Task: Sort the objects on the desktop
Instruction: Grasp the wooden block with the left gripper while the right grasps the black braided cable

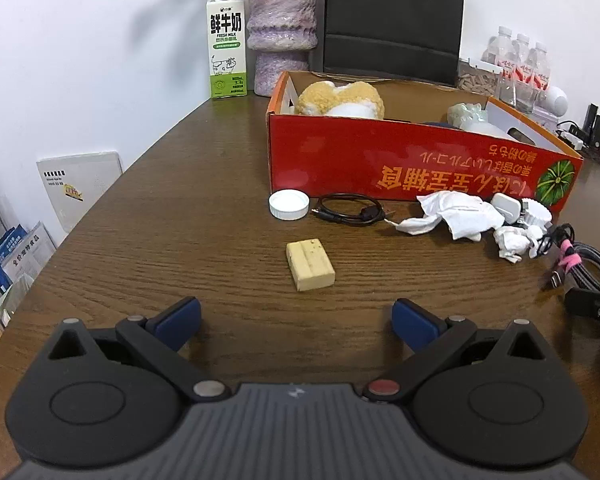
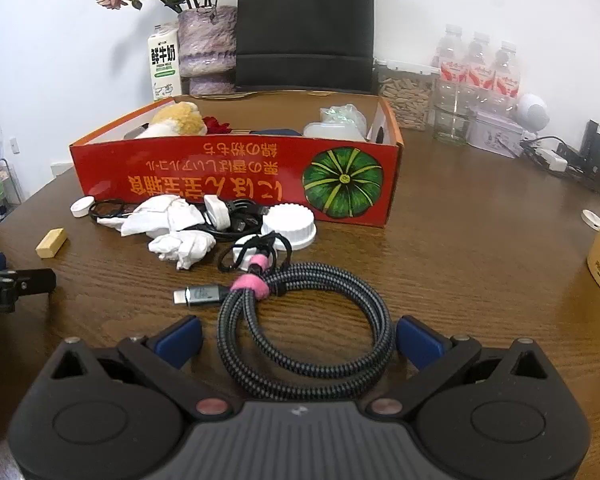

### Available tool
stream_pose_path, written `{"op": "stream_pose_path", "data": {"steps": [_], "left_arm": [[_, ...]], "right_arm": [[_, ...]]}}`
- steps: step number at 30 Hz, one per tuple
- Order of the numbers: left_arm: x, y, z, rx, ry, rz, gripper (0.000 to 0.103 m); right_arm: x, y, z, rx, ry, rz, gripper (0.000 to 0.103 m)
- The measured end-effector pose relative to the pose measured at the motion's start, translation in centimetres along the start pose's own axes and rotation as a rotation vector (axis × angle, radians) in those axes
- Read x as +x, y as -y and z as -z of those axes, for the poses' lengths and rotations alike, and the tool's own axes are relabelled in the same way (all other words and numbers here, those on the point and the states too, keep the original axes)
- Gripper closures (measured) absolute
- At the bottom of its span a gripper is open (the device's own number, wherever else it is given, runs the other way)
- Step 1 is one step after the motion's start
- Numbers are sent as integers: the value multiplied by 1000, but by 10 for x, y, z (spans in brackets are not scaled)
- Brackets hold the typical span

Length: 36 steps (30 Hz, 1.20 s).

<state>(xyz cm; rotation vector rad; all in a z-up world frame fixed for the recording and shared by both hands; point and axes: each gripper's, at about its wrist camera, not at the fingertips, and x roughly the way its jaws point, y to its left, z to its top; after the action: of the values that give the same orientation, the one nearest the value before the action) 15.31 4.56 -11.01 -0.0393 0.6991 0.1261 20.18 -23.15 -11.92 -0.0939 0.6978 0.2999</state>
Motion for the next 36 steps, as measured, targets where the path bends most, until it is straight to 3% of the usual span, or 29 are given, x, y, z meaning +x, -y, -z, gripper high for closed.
{"op": "stream_pose_path", "data": {"steps": [15,17,20,22,24,36], "left_arm": [[24,4,-19,-8,-6,-13,0],[24,5,-20,0,7,-7,6],[19,7,-19,13,39,9,38],[17,7,-19,14,54,20,69],[16,5,-19,-1,59,29,79],[16,0,-18,-20,63,45,82]], "right_arm": [[20,1,-16,-2,0,-7,0],[20,1,-16,0,1,-6,0],[18,2,-15,9,8,-5,5],[16,1,-14,7,20,-9,15],[14,0,-13,4,25,-11,15],[8,2,-11,26,47,-29,18]]}}
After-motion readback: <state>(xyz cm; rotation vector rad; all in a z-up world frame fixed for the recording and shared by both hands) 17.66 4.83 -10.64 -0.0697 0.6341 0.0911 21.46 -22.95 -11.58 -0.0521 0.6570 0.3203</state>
